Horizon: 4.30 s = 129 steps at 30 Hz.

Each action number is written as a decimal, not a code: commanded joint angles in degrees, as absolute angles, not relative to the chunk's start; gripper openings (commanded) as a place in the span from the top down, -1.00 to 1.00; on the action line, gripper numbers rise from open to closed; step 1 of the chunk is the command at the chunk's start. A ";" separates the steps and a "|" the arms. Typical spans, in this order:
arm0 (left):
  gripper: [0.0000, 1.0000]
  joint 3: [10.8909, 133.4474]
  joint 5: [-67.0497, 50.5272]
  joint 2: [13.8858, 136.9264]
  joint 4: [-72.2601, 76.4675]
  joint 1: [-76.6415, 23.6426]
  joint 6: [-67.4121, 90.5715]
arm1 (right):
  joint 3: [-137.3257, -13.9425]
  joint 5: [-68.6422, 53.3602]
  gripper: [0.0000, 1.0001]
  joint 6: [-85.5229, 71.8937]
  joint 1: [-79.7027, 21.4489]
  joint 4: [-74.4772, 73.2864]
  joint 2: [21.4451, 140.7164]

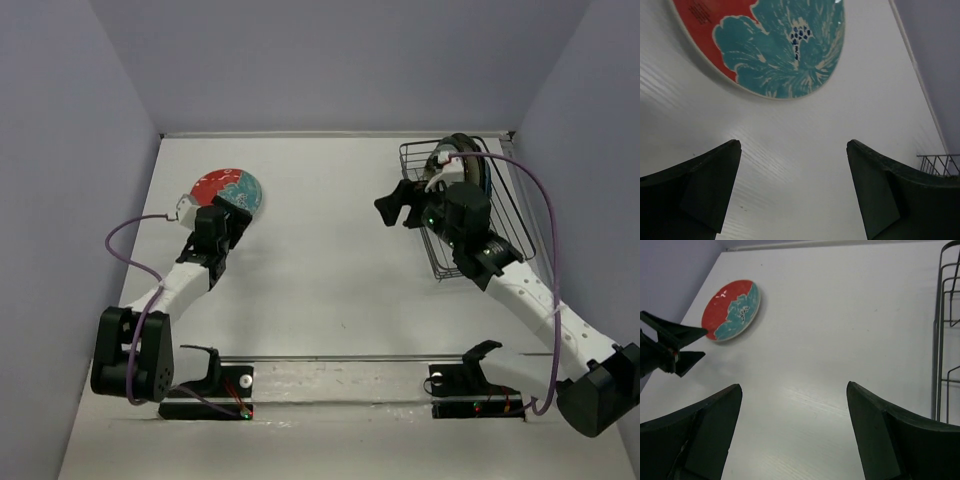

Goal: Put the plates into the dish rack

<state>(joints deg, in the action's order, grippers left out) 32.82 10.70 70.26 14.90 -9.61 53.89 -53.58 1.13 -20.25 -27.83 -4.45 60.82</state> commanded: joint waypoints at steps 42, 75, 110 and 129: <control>0.89 25.24 0.97 78.42 50.01 0.45 62.32 | -51.24 -17.22 -0.99 -32.33 -29.36 6.76 67.05; 0.78 19.95 -25.41 41.58 45.80 -14.15 61.18 | -57.39 -33.40 0.56 -37.79 -29.36 17.58 86.32; -0.98 37.79 -18.46 29.88 -6.50 -14.24 18.72 | -79.53 17.23 0.86 12.82 -9.93 4.58 78.30; -0.98 38.06 -16.26 30.50 -7.91 -16.61 18.72 | -82.70 20.65 0.86 19.60 -9.93 5.89 83.41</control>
